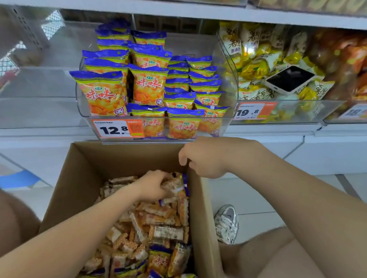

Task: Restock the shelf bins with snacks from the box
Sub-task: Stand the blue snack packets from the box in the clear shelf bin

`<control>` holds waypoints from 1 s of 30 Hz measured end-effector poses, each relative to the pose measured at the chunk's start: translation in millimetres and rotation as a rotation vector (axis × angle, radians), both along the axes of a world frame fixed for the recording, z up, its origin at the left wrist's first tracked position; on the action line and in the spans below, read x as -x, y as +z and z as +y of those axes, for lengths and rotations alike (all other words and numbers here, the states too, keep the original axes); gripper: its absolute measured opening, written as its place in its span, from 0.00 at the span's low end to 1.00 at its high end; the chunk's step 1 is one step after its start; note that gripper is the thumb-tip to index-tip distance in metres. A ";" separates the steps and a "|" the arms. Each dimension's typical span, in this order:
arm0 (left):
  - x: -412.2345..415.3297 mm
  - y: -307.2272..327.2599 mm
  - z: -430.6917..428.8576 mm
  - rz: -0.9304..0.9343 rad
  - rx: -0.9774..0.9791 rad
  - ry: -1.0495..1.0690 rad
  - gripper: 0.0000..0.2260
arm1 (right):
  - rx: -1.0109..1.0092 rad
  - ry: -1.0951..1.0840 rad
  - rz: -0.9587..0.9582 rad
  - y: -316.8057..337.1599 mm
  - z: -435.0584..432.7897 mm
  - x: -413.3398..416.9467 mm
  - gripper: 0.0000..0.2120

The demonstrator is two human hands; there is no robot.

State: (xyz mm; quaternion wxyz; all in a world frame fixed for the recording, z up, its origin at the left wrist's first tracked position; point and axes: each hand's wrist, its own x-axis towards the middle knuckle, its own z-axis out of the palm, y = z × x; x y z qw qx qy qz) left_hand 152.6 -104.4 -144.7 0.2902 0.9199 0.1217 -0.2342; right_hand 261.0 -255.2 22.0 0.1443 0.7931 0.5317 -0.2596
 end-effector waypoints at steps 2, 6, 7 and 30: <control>0.7 31.5 5.0 -0.050 0.115 0.051 0.29 | -0.065 -0.021 0.021 12.9 -0.9 -3.1 0.14; 10.4 90.3 4.9 -0.027 0.462 0.355 0.24 | -0.220 0.026 0.024 35.0 -11.0 -5.0 0.19; 12.9 105.1 2.2 -0.004 0.581 0.450 0.23 | -0.254 0.038 0.033 36.0 -13.2 -4.5 0.25; 49.4 238.8 25.2 -0.942 0.420 0.666 0.03 | -0.977 -0.545 0.800 82.4 19.4 11.7 0.15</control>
